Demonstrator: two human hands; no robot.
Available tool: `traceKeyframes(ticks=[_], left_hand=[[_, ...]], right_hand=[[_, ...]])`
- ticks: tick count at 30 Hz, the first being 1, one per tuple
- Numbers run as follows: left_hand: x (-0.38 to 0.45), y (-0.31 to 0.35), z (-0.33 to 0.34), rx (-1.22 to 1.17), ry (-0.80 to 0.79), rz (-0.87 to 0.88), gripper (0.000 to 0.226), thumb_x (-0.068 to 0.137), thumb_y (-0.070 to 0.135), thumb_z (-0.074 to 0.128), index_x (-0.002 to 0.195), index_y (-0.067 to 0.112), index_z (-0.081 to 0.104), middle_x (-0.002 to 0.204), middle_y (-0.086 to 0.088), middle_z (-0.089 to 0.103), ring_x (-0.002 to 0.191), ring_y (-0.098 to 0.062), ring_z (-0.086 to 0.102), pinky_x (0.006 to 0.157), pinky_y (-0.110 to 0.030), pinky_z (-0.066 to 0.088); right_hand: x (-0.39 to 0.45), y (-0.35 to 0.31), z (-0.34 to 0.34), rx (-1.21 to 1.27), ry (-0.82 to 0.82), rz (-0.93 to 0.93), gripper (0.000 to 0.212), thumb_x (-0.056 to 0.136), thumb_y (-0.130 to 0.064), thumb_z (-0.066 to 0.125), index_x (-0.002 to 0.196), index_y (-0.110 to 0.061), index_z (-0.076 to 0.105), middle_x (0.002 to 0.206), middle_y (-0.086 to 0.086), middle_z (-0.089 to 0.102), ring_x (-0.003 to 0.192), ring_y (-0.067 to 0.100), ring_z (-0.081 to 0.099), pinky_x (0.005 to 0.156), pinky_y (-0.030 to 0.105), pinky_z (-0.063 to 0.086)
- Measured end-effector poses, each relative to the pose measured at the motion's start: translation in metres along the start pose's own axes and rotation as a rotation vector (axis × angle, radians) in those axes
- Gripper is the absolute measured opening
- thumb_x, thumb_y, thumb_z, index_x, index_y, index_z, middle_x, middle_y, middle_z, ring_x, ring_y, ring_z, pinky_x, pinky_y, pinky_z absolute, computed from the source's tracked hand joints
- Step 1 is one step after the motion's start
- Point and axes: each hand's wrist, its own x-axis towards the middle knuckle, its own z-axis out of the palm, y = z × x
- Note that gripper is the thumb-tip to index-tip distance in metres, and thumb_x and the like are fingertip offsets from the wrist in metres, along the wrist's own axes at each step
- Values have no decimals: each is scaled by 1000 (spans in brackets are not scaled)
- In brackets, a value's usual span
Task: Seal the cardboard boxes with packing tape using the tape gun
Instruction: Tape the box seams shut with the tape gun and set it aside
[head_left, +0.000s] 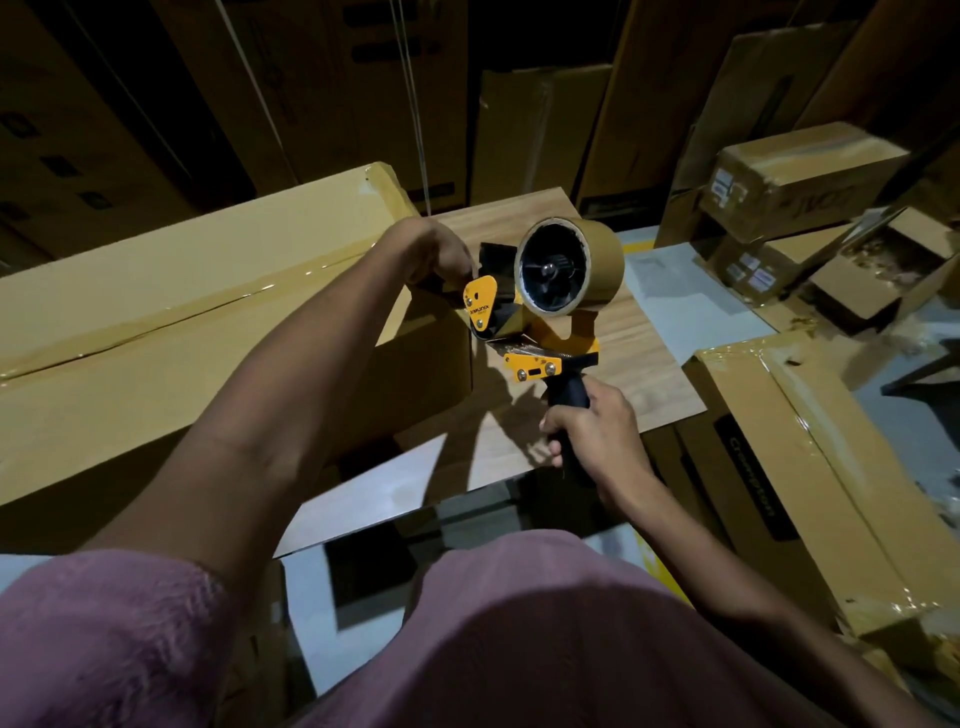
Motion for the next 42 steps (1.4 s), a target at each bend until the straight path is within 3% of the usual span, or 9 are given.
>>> traceKeyframes(ticks=[6,13,19,20,21,23,28,35,42], left_hand=[[10,-13,2,-183,77,63,17,96,-3,58,107,10,57,96,-5,55,77,-18,59,65,-30,53],[19,-22,4,-338,82,112,87,92,-8,62,161,15,15,159,-10,27,97,-26,62,59,-32,60],[24,-25,5,-121,173,150,61,95,7,66,150,2,41,166,-9,21,112,-21,56,59,-16,57],[25,-28,5,-33,190,147,66,94,16,69,152,3,39,167,-10,21,136,-27,44,28,-17,-31],[28,-29,5,39,211,152,74,92,25,72,154,4,35,167,-9,20,150,-32,24,104,-70,-31],[27,-29,6,105,249,136,75,94,27,70,155,4,33,167,-9,21,155,-35,7,113,-60,-29],[30,-29,7,86,345,147,51,101,10,57,149,3,40,163,-21,22,152,-45,6,122,-57,-12],[41,-36,7,-70,306,110,87,90,3,72,160,15,21,168,-15,-14,147,-46,-27,122,-50,-9],[65,-49,5,162,243,201,103,15,78,84,107,31,76,169,-2,9,153,-34,-22,104,-76,-24]], right_hand=[[-8,-3,2,-14,33,41,20,82,8,60,89,-11,63,70,10,62,49,15,54,48,29,45],[-5,-2,14,-204,57,-10,19,86,2,63,79,-15,58,62,5,60,43,11,54,42,22,42],[-2,-1,20,-333,84,-47,19,90,-3,64,81,-17,56,76,3,60,61,9,54,41,9,35],[-2,-1,21,-343,86,-44,18,90,-3,64,81,-16,56,76,2,60,62,9,54,41,10,35],[-1,0,22,-350,89,-38,17,89,-3,64,81,-16,57,76,2,60,62,10,55,41,11,34],[2,1,23,-327,94,-17,16,85,-2,64,78,-15,57,74,5,63,59,16,58,44,19,39],[7,7,24,-245,103,37,14,79,1,61,77,-13,60,68,9,65,56,22,58,54,32,46],[11,12,29,-375,168,-9,11,83,-6,64,80,-16,62,79,9,67,71,25,65,61,35,50],[7,27,27,94,144,231,16,74,13,51,71,-3,54,52,13,51,39,21,41,43,27,36]])
